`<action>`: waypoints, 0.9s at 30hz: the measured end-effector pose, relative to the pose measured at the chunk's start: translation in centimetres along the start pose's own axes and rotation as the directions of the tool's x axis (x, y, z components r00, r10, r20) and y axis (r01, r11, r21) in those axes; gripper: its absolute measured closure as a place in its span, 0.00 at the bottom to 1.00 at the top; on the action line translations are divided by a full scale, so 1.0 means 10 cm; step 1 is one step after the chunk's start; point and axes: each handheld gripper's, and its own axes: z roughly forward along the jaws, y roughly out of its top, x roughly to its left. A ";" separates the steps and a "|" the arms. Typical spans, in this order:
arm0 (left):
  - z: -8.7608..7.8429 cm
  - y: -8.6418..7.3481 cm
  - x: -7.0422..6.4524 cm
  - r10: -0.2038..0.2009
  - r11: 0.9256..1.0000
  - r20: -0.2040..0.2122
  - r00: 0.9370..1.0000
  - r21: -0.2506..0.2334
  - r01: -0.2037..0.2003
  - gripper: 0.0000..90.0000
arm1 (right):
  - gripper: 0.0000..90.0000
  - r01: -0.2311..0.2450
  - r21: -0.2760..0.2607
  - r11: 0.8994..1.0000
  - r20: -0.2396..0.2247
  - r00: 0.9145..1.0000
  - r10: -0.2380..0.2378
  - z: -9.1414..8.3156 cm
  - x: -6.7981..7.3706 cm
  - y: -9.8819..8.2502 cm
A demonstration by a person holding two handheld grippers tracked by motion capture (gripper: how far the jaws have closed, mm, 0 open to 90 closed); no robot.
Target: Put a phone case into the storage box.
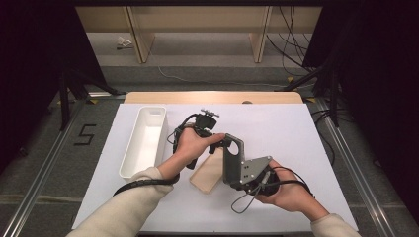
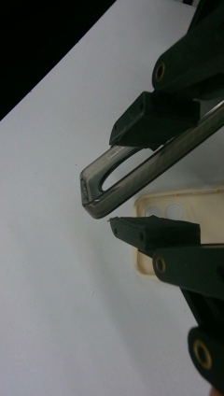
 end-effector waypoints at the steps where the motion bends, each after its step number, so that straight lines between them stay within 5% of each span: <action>1: 0.01 0.00 0.00 -0.010 1.000 0.004 1.000 0.002 0.010 0.62 | 0.99 0.002 -0.001 1.000 -0.001 1.000 -0.002 0.00 0.00 0.00; 9: 0.01 0.00 0.01 -0.100 0.995 0.032 0.995 -0.004 0.100 0.74 | 0.99 0.012 0.006 1.000 -0.010 1.000 -0.012 0.03 0.01 0.01; 13: -0.01 0.01 -0.02 -0.169 0.984 0.074 0.983 -0.035 0.172 0.80 | 0.99 0.009 0.019 1.000 -0.010 1.000 -0.009 0.06 0.02 0.02; 17: -0.04 0.02 -0.08 -0.194 0.977 0.108 0.975 -0.068 0.202 0.86 | 0.99 0.012 0.044 0.999 -0.003 1.000 -0.012 0.12 0.02 0.03; 20: -0.06 0.04 -0.16 -0.168 0.980 0.120 0.978 -0.090 0.180 0.90 | 0.99 0.015 0.061 0.998 0.006 1.000 -0.016 0.16 0.01 0.03; 27: -0.14 0.08 -0.29 -0.051 0.986 0.070 0.996 -0.156 0.062 0.91 | 0.89 -0.009 0.060 0.998 0.063 0.998 0.005 0.18 -0.02 -0.01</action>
